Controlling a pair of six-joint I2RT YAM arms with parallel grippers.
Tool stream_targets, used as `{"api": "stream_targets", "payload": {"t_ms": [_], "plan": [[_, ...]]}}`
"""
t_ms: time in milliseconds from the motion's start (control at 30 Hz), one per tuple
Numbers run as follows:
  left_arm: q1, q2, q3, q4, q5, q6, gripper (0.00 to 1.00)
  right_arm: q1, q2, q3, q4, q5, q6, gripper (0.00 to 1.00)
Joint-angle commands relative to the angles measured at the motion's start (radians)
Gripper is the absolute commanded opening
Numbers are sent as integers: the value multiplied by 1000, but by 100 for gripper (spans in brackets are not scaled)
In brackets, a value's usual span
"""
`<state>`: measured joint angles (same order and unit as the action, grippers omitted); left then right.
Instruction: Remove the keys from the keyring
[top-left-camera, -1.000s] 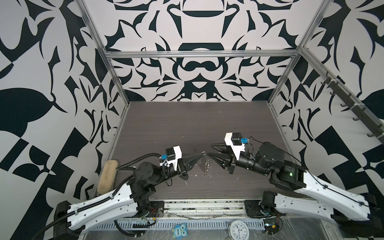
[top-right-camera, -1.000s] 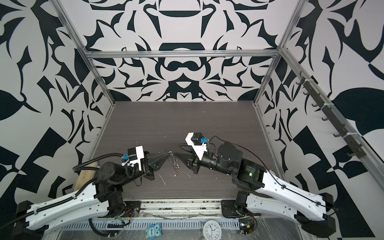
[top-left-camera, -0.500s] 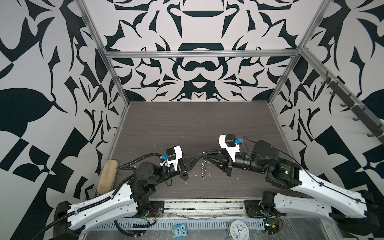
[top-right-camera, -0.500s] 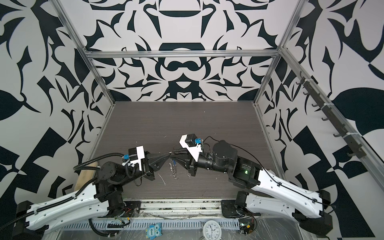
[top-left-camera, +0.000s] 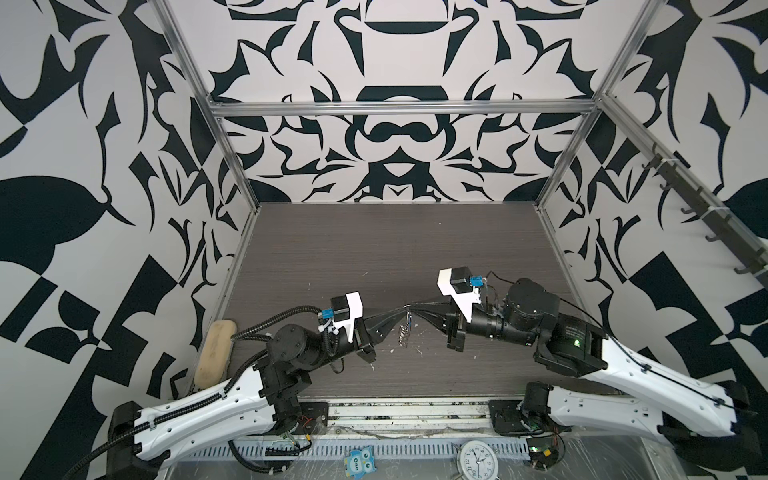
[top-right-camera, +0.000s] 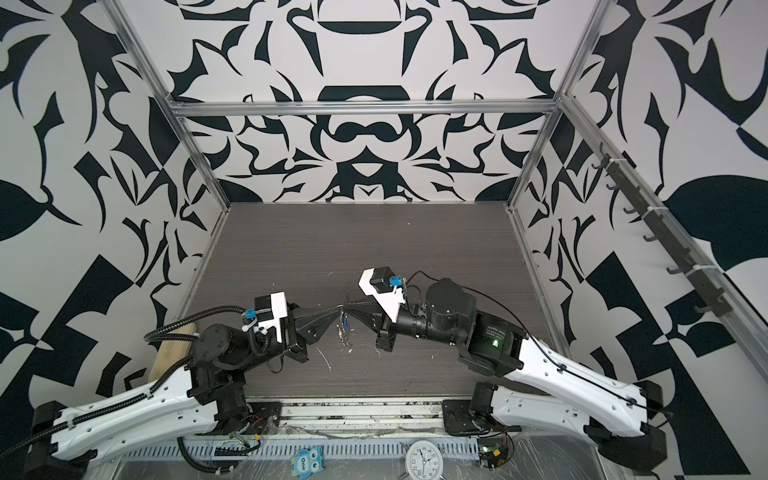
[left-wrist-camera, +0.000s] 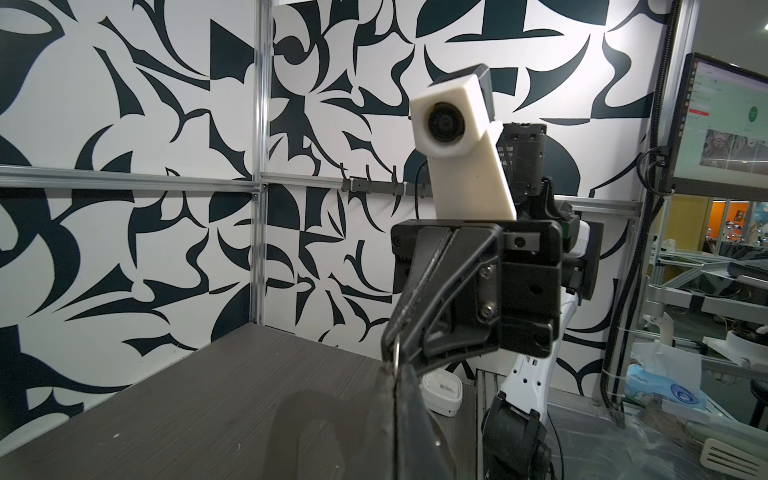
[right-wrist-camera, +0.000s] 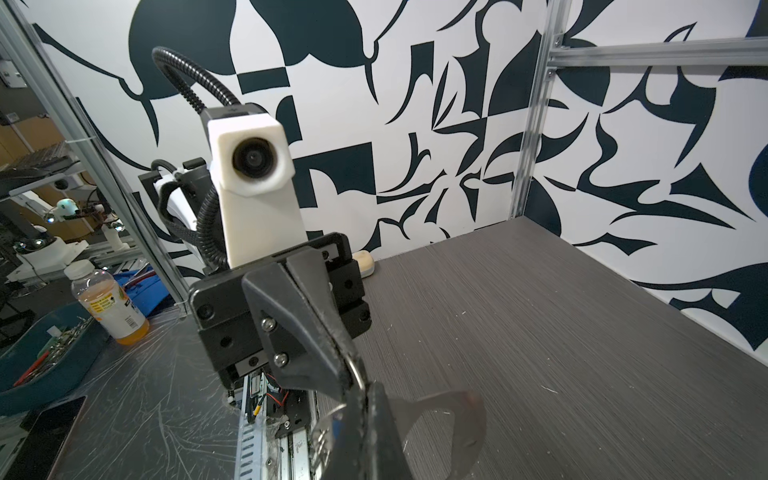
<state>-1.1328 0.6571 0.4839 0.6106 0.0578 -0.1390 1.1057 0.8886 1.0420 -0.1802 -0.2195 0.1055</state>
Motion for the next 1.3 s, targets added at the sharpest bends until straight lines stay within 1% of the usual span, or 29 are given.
{"api": "stream_targets", "payload": {"t_ms": [0, 67, 100, 167, 300, 400, 567, 767, 1100, 1267], "plan": [[1, -29, 16, -35, -31, 19, 11, 3, 6, 119, -82, 26, 0, 0], [1, -54, 18, -84, -61, 28, 24, 3, 39, 199, -217, 55, -28, 0], [1, -67, 23, -114, -78, 34, 27, 2, 59, 245, -291, 62, -41, 0], [2, -84, 41, -182, -87, 52, 27, 3, 102, 327, -409, 71, -59, 0], [1, -78, 101, -318, -52, 86, 27, 3, 193, 476, -615, 74, -96, 0], [2, -58, 134, -374, -30, 100, 31, 3, 253, 562, -730, 73, -125, 0], [1, -24, 176, -443, -5, 111, 31, 2, 333, 672, -881, 83, -169, 0], [1, 30, 218, -497, 48, 119, 30, 3, 384, 731, -962, 51, -198, 0], [2, 74, 252, -533, 96, 137, 19, 3, 409, 769, -1021, 4, -242, 0], [2, 76, 266, -556, 94, 141, 21, 3, 436, 798, -1082, 0, -267, 0]]}}
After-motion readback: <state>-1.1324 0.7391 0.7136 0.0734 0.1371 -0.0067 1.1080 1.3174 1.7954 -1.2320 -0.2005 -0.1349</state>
